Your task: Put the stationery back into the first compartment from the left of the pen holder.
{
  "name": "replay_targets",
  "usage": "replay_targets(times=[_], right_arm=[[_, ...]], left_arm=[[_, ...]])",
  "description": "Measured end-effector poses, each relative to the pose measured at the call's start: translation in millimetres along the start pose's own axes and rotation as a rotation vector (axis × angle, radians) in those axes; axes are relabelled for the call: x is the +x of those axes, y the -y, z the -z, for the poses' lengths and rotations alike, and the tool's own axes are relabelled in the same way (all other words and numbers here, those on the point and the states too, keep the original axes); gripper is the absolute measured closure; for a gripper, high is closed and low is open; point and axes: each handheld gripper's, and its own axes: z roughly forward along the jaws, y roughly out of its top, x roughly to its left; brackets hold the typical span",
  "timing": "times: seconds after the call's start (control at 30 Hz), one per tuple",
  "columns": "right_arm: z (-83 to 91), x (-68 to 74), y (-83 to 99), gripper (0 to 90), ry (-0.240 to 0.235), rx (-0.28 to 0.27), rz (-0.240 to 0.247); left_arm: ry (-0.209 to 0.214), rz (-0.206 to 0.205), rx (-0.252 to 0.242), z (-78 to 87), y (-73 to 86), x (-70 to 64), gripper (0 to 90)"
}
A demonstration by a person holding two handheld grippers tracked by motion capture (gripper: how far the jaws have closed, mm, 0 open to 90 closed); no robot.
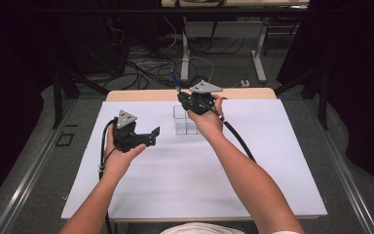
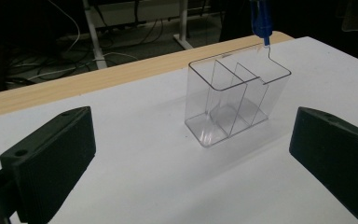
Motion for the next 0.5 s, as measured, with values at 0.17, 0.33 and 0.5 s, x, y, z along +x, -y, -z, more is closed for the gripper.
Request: replay_targets(times=[0.17,0.33,0.5], right_arm=[[-6.5,0.9,9.3,79.7,0.02,-0.026,-0.011],[-14.4,3.4,17.6,79.6,0.026,-0.022,-0.022],[-20.6,5.8,21.2,79.6,0.034,-0.026,-0.018]], left_arm=[[0.007,0.004,0.004,0.2,2.3,2.2,0.3],[0.013,0.019,0.003,1.0,3.4,4.5,0.3],[0.015,0.036,-0.001,1.8,4.1,7.0,0.3]])
